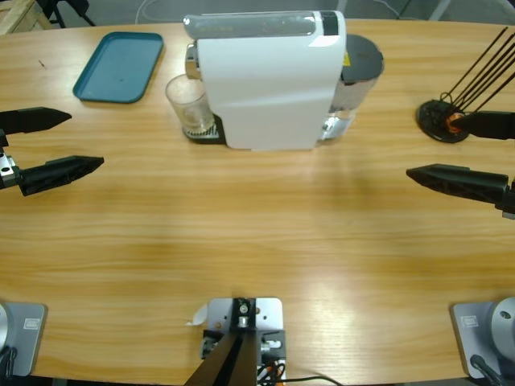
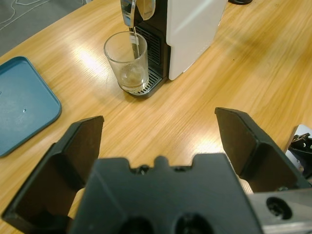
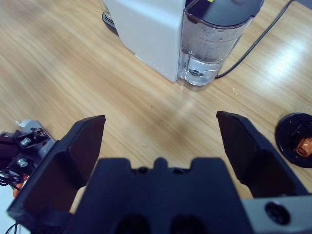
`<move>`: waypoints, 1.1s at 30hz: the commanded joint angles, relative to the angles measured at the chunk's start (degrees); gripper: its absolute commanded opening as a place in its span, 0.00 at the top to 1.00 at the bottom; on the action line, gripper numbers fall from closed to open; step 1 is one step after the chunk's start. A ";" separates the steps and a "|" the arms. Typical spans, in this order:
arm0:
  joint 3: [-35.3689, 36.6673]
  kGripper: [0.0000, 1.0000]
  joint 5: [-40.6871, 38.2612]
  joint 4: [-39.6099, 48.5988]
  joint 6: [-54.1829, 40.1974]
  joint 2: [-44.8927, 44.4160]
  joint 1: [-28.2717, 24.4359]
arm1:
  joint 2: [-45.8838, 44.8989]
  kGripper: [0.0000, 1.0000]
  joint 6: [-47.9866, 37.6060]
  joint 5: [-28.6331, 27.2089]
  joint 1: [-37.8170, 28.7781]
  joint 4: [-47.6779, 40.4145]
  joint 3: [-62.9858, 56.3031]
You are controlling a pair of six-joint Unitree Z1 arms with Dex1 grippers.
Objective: Pour coffee
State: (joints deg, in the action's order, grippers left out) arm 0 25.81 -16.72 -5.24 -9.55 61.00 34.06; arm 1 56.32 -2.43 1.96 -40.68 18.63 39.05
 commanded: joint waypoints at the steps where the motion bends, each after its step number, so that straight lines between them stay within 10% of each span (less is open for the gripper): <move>1: -2.13 0.00 0.81 -0.72 -0.21 0.44 0.22 | 0.52 0.00 0.28 1.05 0.53 1.24 -1.26; 33: -3.31 0.00 1.85 -1.97 -0.89 1.49 0.22 | 1.10 0.00 0.58 0.52 0.51 0.18 -1.78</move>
State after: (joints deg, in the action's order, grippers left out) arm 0 25.05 -16.04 -6.50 -9.55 62.20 34.06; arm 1 56.75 -2.38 2.38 -40.68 19.07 39.04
